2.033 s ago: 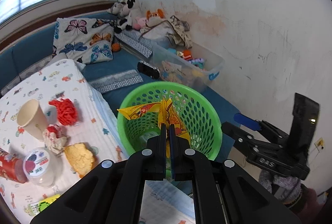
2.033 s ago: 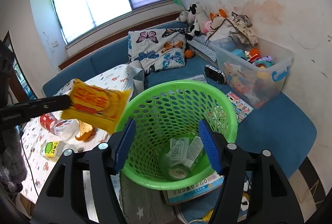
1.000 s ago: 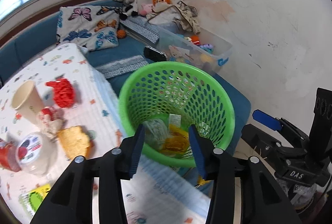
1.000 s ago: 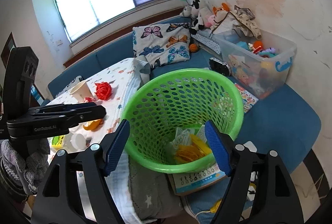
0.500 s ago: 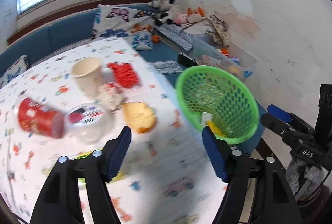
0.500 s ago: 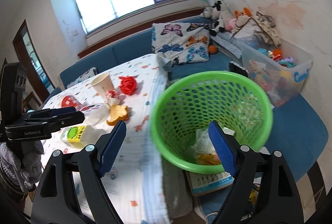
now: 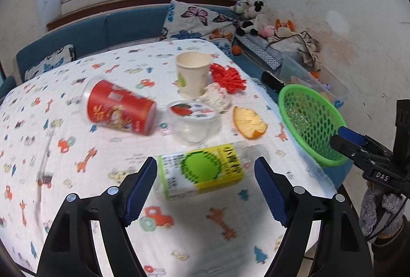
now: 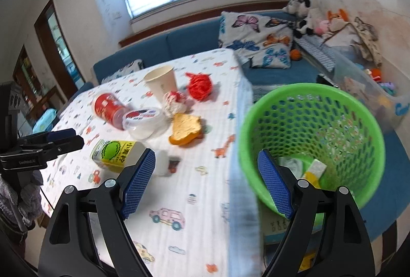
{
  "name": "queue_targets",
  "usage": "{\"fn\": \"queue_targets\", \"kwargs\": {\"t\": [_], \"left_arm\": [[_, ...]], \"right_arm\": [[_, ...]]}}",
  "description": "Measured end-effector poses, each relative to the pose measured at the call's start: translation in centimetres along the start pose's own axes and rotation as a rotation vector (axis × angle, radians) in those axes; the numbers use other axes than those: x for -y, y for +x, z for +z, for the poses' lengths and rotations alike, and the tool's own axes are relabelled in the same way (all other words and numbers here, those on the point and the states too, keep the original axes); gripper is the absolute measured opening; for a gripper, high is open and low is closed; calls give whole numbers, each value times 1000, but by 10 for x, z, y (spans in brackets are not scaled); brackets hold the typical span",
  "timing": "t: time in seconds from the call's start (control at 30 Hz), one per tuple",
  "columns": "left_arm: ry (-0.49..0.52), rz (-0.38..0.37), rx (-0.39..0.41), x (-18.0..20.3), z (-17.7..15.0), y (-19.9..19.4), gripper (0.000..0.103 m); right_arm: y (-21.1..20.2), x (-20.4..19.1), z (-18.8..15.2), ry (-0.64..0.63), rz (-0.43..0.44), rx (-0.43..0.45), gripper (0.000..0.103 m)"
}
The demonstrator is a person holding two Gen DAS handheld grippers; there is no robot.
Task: Collect trash
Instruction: 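Move both grippers back over the table toward the bread slice, then grasp the bread slice with the right gripper and lift it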
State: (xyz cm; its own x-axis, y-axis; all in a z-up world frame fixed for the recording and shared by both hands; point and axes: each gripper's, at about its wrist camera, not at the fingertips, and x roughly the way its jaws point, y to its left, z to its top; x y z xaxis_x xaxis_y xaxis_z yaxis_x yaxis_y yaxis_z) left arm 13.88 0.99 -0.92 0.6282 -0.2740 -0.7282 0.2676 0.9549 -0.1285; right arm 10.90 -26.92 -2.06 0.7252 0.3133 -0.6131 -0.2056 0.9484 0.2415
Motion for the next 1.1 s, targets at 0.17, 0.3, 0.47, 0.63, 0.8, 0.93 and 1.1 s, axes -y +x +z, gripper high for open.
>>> {"fn": "queue_targets", "kwargs": {"t": [0.17, 0.3, 0.47, 0.63, 0.8, 0.93, 1.1], "left_arm": [[-17, 14, -7, -14, -9, 0, 76], [-7, 25, -15, -21, -14, 1, 76], [25, 34, -26, -26, -16, 6, 76], [38, 34, -33, -30, -17, 10, 76], [27, 33, -42, -38, -16, 15, 76], [36, 33, -47, -41, -14, 20, 76], [64, 24, -54, -40, -12, 26, 76]], "right_arm": [[27, -16, 2, -38, 12, -55, 82], [44, -24, 4, -60, 21, -91, 80], [68, -32, 11, -86, 38, -138, 74], [93, -38, 20, -115, 44, -185, 69], [117, -37, 31, -117, 43, -231, 68], [139, -33, 37, -118, 23, -282, 65], [160, -35, 38, -148, -10, -349, 65]]}}
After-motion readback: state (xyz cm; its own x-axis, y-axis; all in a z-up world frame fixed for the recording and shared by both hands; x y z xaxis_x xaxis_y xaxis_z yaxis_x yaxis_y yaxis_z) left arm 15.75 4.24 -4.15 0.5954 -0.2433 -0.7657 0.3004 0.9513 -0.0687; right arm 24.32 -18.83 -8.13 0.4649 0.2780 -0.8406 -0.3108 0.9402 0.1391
